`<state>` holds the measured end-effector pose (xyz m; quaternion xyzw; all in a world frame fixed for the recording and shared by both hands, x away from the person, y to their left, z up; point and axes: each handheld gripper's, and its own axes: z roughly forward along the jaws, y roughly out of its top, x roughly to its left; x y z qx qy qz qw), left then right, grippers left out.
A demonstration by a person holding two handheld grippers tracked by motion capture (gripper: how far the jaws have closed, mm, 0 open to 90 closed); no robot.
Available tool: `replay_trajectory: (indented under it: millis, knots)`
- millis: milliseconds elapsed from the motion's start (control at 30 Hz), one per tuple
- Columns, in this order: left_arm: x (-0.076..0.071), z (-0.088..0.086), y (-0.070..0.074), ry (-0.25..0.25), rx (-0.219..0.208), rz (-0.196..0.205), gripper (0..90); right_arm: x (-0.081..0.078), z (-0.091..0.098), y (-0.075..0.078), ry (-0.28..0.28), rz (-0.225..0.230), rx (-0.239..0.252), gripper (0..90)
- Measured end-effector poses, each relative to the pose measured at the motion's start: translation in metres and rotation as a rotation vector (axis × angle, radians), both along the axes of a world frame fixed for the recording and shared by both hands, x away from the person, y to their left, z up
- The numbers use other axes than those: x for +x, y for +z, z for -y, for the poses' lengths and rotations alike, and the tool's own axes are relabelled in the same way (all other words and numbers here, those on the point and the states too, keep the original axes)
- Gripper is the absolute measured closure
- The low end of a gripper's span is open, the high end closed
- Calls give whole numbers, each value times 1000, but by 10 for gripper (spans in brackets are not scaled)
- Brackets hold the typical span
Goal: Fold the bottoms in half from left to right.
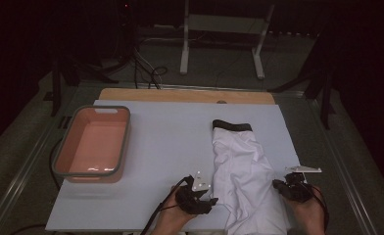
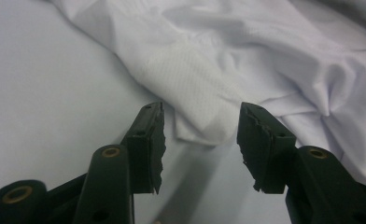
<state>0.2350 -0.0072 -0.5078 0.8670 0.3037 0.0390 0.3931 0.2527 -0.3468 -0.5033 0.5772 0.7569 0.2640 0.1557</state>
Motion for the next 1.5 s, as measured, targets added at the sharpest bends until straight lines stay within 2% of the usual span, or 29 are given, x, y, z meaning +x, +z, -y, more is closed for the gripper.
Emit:
replay_trajectory:
  millis: [367,700,867,933,1500]
  knots:
    - [2,3,-4,20,25,19,435,-1,1,2,-10,16,-12,896]
    - [3,9,-7,17,32,25,426,0,8,4,-35,33,-10,897]
    - [4,8,-7,18,37,26,425,1,9,3,-35,40,-20,897]
    - [4,8,-7,19,38,26,425,2,9,3,-36,49,-39,897]
    - [5,12,-11,11,51,22,437,4,13,4,-47,66,-41,896]
